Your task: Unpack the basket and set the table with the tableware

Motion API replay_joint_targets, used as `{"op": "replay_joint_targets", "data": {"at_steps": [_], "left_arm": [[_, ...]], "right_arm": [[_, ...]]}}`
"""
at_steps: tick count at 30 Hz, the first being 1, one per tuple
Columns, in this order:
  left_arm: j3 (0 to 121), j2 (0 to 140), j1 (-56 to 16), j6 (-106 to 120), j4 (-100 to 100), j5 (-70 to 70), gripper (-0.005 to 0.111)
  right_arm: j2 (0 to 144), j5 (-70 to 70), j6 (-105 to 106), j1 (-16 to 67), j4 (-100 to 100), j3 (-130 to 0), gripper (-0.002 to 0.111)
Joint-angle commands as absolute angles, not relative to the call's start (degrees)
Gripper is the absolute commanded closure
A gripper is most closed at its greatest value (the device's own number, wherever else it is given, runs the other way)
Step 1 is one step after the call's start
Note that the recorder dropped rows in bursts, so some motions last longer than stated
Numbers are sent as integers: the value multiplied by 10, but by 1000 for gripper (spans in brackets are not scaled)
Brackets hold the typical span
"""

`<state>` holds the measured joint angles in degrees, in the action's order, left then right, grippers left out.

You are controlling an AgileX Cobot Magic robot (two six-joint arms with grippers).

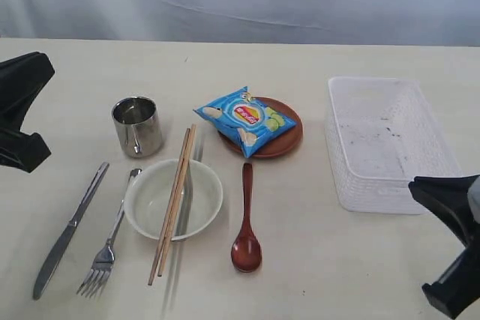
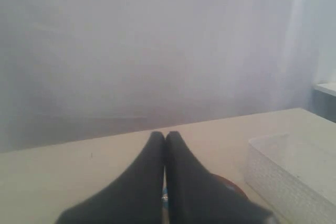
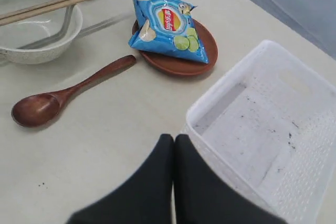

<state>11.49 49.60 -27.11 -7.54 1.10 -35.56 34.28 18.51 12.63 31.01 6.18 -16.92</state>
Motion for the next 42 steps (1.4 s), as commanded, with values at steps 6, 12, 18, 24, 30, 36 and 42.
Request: {"op": "replay_joint_targets", "data": {"at_steps": [6,12,18,24,30,36,42], "left_arm": [[111,493,-272,-73,13,-357,107],[111,493,-272,-73,13,-357,107],[111,493,-272,-73,13,-357,107],[111,493,-272,-73,13,-357,107],[111,493,-272,-73,13,-357,107],[111,493,-272,-73,13,-357,107],[111,493,-272,-73,13,-357,107]], "right_arm": [[295,189,111,313,107,-167,109],[181,162,59,163,15,-137,109],[75,78,52,20,-50,-57,109],[14,58,53,-45,-47,0,109],[8,138,53,-50,-46,0,109],[8,139,53,-50,-46,0,109],[8,139,53,-50,-46,0,109]]}}
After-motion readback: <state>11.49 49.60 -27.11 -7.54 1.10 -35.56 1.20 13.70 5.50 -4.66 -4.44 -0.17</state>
